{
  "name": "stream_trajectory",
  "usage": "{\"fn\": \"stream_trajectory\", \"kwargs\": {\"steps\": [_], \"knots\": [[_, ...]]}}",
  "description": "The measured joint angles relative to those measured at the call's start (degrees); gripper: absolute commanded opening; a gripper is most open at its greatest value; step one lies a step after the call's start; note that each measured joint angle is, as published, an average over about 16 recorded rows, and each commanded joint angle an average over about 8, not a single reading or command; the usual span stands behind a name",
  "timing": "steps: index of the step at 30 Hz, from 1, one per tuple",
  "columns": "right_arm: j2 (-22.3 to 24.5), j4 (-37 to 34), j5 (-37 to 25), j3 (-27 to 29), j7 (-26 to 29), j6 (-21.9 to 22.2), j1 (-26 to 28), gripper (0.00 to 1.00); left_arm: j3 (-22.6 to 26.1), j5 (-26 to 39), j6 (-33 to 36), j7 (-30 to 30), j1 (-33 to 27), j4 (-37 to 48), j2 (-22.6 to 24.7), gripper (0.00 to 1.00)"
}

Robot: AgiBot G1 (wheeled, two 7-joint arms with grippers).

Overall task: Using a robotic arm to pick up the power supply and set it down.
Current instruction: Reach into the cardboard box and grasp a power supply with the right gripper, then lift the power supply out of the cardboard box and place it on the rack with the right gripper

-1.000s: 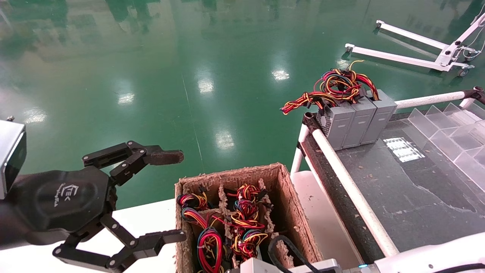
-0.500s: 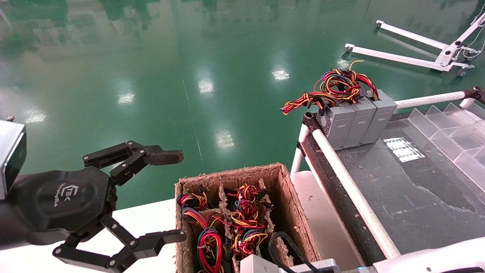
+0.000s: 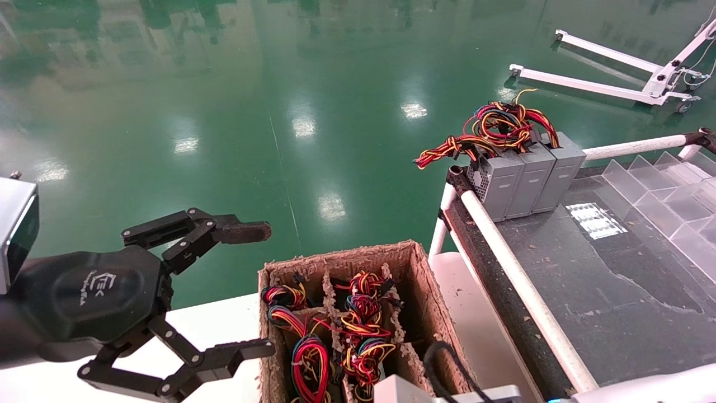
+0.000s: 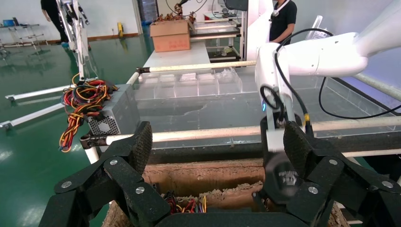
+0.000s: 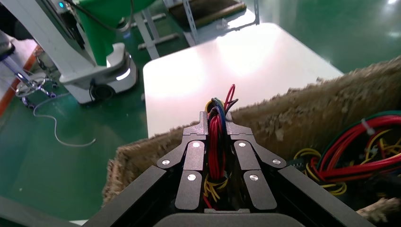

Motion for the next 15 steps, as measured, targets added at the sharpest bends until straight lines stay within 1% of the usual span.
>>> {"fn": "stream_trajectory", "kwargs": {"steps": [15], "knots": [[5.3, 0.3, 12.5, 7.2, -3.2, -3.9, -0.1, 0.0, 0.0, 0.0, 0.0, 0.0, 0.0, 0.0, 0.0, 1.0]]}}
